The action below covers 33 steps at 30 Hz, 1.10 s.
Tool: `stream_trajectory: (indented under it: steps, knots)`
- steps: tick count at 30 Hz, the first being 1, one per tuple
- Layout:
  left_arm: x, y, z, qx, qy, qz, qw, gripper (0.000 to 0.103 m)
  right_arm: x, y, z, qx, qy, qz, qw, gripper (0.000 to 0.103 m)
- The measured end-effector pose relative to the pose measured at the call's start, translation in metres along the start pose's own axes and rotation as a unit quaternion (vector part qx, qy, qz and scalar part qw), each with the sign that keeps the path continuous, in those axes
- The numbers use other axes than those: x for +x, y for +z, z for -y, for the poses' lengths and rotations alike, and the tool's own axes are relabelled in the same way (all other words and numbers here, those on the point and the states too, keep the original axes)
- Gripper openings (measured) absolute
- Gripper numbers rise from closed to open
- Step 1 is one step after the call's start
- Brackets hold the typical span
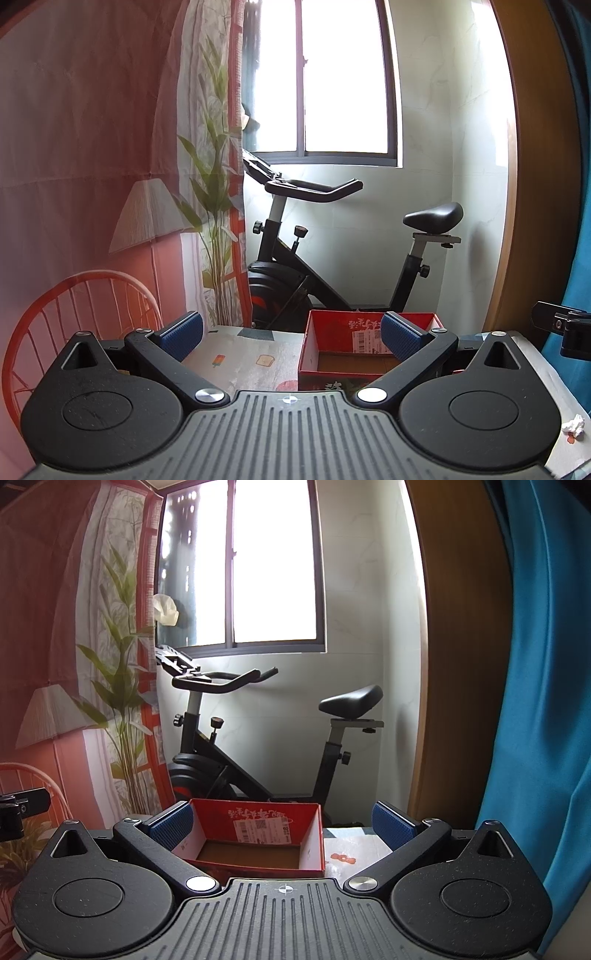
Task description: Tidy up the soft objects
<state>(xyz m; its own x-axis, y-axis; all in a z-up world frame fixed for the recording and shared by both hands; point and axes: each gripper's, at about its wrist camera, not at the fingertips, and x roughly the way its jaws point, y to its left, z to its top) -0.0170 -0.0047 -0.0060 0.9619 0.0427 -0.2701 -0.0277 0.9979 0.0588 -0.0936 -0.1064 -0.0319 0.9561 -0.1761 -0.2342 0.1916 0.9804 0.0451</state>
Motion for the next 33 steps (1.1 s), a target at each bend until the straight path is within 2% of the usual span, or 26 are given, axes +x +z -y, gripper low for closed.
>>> stream_trajectory:
  steps: [25,33]
  knots:
    - [0.006,-0.002,-0.001,-0.01,0.001,-0.016,0.9998,0.103,0.005,-0.003,0.005,0.008,0.008,0.002,1.0,0.103]
    - [0.019,-0.013,-0.002,-0.006,0.012,-0.03,0.9994,0.103,0.014,-0.016,0.017,0.04,0.057,0.009,0.998,0.103]
